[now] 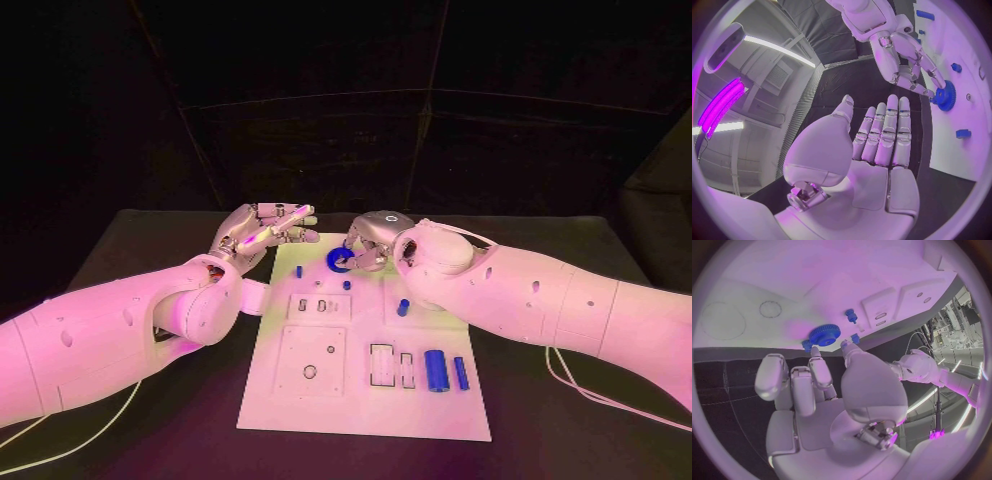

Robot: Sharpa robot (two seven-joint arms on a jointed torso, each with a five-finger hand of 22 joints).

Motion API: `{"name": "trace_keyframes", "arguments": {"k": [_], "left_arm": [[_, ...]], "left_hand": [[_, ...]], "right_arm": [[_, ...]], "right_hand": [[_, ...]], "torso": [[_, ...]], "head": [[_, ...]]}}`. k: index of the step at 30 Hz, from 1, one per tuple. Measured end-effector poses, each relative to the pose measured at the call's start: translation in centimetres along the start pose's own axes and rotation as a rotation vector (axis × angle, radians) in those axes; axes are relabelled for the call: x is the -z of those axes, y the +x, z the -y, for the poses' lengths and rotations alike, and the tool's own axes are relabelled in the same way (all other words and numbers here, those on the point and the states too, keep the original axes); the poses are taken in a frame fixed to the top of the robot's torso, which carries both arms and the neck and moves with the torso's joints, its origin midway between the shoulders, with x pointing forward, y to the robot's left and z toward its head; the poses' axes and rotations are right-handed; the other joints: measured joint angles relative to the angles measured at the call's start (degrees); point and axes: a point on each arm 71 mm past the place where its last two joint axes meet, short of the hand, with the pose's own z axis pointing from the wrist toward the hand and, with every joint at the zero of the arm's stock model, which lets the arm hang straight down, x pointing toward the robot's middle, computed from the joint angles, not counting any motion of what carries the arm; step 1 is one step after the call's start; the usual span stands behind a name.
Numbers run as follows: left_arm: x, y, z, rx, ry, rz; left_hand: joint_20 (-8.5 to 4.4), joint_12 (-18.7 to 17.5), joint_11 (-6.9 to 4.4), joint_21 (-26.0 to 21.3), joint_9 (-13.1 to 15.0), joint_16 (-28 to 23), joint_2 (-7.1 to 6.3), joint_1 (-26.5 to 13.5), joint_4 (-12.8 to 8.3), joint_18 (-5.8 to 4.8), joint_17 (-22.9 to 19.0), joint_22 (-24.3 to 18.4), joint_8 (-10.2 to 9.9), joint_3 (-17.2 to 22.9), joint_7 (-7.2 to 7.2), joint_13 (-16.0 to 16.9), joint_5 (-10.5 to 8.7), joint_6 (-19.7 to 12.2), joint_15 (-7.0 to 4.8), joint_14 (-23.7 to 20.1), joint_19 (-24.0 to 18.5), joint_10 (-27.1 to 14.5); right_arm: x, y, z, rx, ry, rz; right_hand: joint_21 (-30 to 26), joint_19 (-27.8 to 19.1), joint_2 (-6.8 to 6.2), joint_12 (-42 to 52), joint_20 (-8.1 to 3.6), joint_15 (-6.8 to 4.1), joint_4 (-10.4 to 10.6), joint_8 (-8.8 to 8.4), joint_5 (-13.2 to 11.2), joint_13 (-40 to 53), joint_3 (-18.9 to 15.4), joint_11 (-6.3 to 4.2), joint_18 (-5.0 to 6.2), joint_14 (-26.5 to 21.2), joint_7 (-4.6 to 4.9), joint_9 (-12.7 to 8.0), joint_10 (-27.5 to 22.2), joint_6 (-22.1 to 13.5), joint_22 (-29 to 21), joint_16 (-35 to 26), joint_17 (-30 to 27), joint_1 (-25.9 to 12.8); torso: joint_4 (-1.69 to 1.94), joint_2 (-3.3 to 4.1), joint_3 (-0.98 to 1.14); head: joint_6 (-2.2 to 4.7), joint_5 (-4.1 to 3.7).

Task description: Assemble the parts on the task board

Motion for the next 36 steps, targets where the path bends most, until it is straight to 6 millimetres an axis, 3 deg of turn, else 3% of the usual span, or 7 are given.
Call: {"name": "trace_keyframes", "arguments": {"k": [2, 6, 12, 17, 21, 29, 36], "left_arm": [[0.1, -0.1, 0.0, -0.001, -0.001, 0.002], [0.2, -0.4, 0.1, -0.003, -0.002, 0.006], [0.4, -0.7, 0.1, -0.006, -0.003, 0.011], [0.3, -0.7, 0.1, -0.005, -0.003, 0.009], [0.2, -0.5, 0.1, -0.003, -0.003, 0.005], [0.0, -0.5, -0.1, -0.003, -0.003, 0.005], [-0.1, -0.5, -0.2, -0.003, -0.004, 0.004]], "left_hand": [[0.0, 0.0, 0.0, 0.0, 0.0, 0.0, 0.0, 0.0, 0.0, 0.0, 0.0, 0.0, 0.0, 0.0, 0.0, 0.0, 0.0, 0.0, 0.0, 0.0, 0.0, 0.0], [0.0, -0.16, 0.0, 0.0, 0.0, 0.0, 0.0, 0.0, 0.0, 0.0, 0.0, 0.0, 0.0, 0.0, 0.0, 0.0, 0.0, 0.0, 0.0, 0.0, 0.0, 0.0], [0.0, -0.2, 0.0, 0.0, 0.01, 0.0, 0.0, 0.0, -0.16, 0.0, -0.01, -0.05, 0.0, 0.16, 0.0, 0.0, 0.0, 0.0, 0.0, 0.0, 0.0, 0.0], [0.0, -0.2, 0.0, 0.0, 0.01, 0.0, 0.0, 0.0, -0.15, -0.01, -0.01, -0.05, 0.0, 0.16, 0.0, 0.0, 0.0, 0.0, 0.0, 0.0, 0.0, 0.0], [0.0, -0.2, 0.0, -0.22, 0.01, 0.0, 0.23, 0.24, -0.28, 0.0, 0.01, -0.05, 0.0, 0.03, 0.0, 0.0, 0.0, 0.0, 0.0, 0.0, 0.0, 0.0], [0.0, -0.2, 0.0, -0.22, 0.01, 0.0, 0.22, 0.22, -0.32, -0.01, 0.05, -0.05, 0.01, -0.01, 0.0, 0.0, 0.0, 0.0, 0.0, 0.0, 0.0, 0.0], [0.0, -0.2, 0.0, -0.22, 0.02, 0.0, 0.22, 0.22, -0.32, 0.0, 0.04, -0.04, 0.01, 0.0, 0.0, 0.0, 0.0, 0.0, 0.0, 0.0, 0.0, 0.0]], "right_arm": [[0.8, -0.4, 0.9, -0.015, 0.003, 0.026], [3.2, -1.2, 4.1, -0.065, 0.022, 0.07], [7.1, -2.2, 9.3, -0.183, 0.056, 0.08], [9.4, -2.7, 12.5, -0.266, 0.075, 0.085], [10.3, -2.9, 14.4, -0.301, 0.09, 0.091], [10.7, -2.8, 16.6, -0.324, 0.113, 0.096], [10.3, -1.9, 16.8, -0.342, 0.105, 0.08]], "right_hand": [[0.0, 0.0, -0.02, 0.02, 0.0, 0.0, -0.64, 0.0, 0.0, 0.25, -0.64, 0.0, 0.0, 0.0, 0.0, 0.0, 0.0, 0.0, 0.03, 0.0, 0.0, 1.71], [0.29, 0.0, 0.0, 0.02, 0.0, 0.0, -3.16, 0.0, -2.62, 0.21, -1.56, 0.0, 0.0, 0.0, 0.0, 0.0, 0.0, 0.0, 0.35, 0.28, -0.01, 6.28], [0.4, 0.0, -0.7, 0.01, 0.0, 0.0, -7.8, 0.26, -2.85, 0.15, -1.55, 0.0, 0.0, 0.0, -0.49, 0.08, 0.0, 1.75, 0.23, 0.28, -0.01, 12.59], [0.4, 0.0, -1.5, -0.09, 0.0, 0.0, -9.73, 0.29, -2.48, 0.08, -1.92, -0.2, 0.0, 0.0, -0.42, 0.08, 0.2, 2.09, -0.04, 0.28, -0.01, 14.35], [0.4, 0.0, -1.49, -0.51, 0.0, 0.0, -10.36, 0.0, -2.03, -0.38, -2.25, -0.2, 0.0, 0.0, -0.12, -0.09, 0.2, 1.69, -0.12, 0.28, -0.01, 14.8], [0.4, 0.0, -1.49, -0.82, 0.0, 0.0, -10.59, -0.21, -1.74, -0.57, -2.48, -0.42, 0.0, 0.0, -0.11, -0.11, -0.02, 1.0, -0.12, 0.28, -0.02, 14.8], [0.4, 0.0, -1.49, -0.98, 0.0, 0.0, -10.74, -0.21, -1.64, -0.57, -2.64, -0.42, 0.0, 0.0, -0.06, -0.14, -0.02, 0.93, -0.18, 0.28, -0.02, 14.8]], "torso": [[-0.07, -0.04, 0.02], [-0.24, -0.14, 0.03], [-0.94, -0.38, 0.1], [-1.52, -0.49, 0.34], [-1.69, -0.51, 0.52], [-1.77, -0.48, 0.54], [-1.75, -0.46, 0.44]], "head": [[0.09, -0.01], [0.37, -0.03], [0.74, -0.37], [0.87, -0.77], [0.88, -1.17], [0.64, -1.66], [0.31, -1.78]]}}
